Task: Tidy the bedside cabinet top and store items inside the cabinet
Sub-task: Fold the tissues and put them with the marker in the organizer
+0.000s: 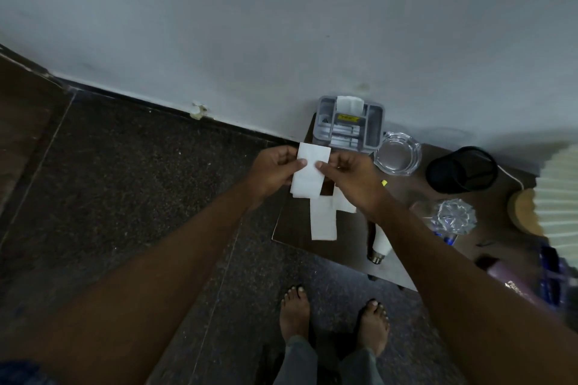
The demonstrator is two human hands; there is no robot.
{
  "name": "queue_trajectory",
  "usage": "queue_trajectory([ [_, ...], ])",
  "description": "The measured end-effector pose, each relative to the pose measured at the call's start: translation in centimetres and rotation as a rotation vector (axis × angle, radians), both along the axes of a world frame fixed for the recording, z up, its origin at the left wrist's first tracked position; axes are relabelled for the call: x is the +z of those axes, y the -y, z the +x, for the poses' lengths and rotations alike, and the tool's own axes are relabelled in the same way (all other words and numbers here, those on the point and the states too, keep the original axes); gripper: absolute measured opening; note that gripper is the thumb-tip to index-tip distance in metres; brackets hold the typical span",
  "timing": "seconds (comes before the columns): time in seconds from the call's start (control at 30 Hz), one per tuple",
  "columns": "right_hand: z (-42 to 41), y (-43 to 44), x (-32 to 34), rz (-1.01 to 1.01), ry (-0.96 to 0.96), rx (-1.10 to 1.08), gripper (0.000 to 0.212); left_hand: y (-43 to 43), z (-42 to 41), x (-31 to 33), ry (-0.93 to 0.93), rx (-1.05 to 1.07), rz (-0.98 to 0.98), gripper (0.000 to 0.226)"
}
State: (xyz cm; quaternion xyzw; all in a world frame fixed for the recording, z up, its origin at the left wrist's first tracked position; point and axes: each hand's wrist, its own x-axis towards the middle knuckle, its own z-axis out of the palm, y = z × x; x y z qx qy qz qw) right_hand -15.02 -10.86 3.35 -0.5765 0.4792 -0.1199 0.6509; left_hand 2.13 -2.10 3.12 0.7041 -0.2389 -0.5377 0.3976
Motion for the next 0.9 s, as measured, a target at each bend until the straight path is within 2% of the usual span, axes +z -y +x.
queue_trajectory([
  [0.17,0.6,1.7,1.6,-0.135,-0.044,-0.07,0.035,2.5,-0.6,1.8,0.154,0.072,-0.086,0.018],
  [0.27,1.4,2.4,2.1,-0.203,-0.056,-0.133,0.027,3.8,-1.4,2.8,0.289,0.178,-0.102,0.02],
  [0.43,2.6,2.9,3.9,-0.37,-0.027,-0.228,0.019,5.1,-3.0,4.6,0.397,0.269,-0.153,0.031],
  [0.57,3.3,3.3,4.8,-0.435,-0.037,-0.315,0.02,5.5,-3.6,6.0,0.569,0.343,-0.234,0.025],
  [0.7,3.6,3.7,5.1,-0.44,-0.02,-0.308,0.014,5.8,-3.5,6.2,0.498,0.288,-0.231,0.015],
  [0.9,4.0,3.7,5.5,-0.441,0.02,-0.22,0.016,6.3,-3.2,5.8,0.443,0.267,-0.244,0.02],
])
